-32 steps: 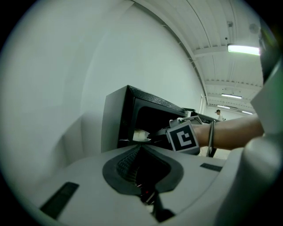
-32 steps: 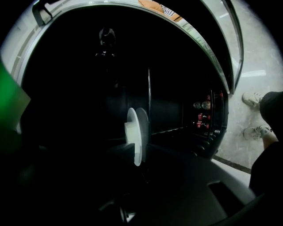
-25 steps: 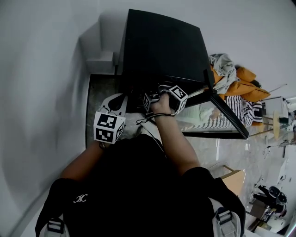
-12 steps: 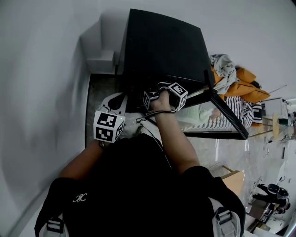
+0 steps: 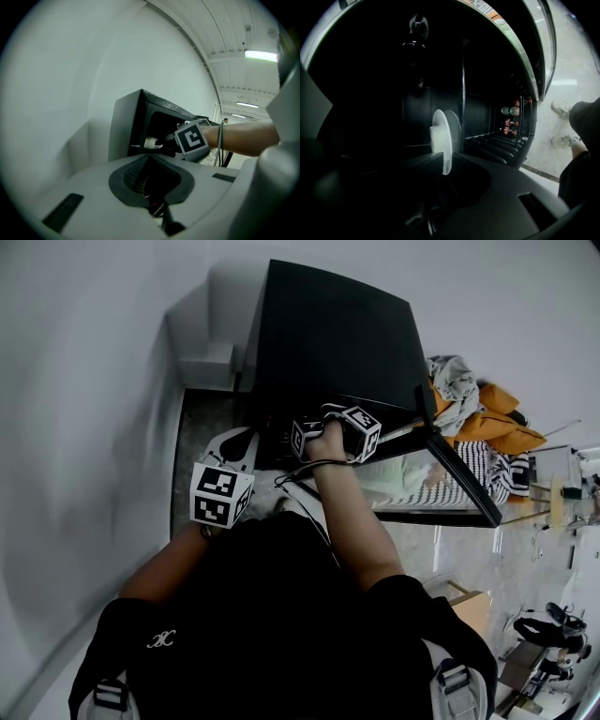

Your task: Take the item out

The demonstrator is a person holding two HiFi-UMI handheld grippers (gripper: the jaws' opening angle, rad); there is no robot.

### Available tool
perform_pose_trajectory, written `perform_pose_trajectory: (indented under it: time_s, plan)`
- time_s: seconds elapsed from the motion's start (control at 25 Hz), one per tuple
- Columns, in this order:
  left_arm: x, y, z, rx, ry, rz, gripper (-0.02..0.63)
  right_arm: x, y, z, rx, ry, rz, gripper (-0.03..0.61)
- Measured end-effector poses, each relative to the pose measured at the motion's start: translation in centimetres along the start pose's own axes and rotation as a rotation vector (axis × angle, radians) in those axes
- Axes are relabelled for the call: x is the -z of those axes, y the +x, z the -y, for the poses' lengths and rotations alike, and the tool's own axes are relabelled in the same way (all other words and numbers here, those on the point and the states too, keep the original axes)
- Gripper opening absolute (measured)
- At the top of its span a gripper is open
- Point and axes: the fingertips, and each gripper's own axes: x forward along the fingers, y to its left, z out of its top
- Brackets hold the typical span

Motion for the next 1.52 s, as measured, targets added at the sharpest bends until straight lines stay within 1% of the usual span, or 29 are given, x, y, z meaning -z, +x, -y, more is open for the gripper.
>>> perform_pose_trajectory:
  time_s: [0.12,0.56,1.2,1.52]
  plan:
    - [0.1,-0.1,0.0,-0.002,-0.001,0.001,0.008,-0.2,0.0,0.4,0.011,-0.005,0.002,0.026]
    - [0.3,0.1,0.0,-0.003,0.005,0.001,0.008,-0.1,-0.4,0.8,0.004,-0.040,-0.035,0.025]
    - [0.2,1.3,1.2,0.027,0.032,-0.009,0.008,1.0,-3.5,2.2,-0.002,-0.073,-0.084,0.025]
    - [0.5,1.5,1.4,0.032,0.036,-0.018,0.009,1.3,-5.0,2.2,-0.030,-0.115,-0.102,0.025]
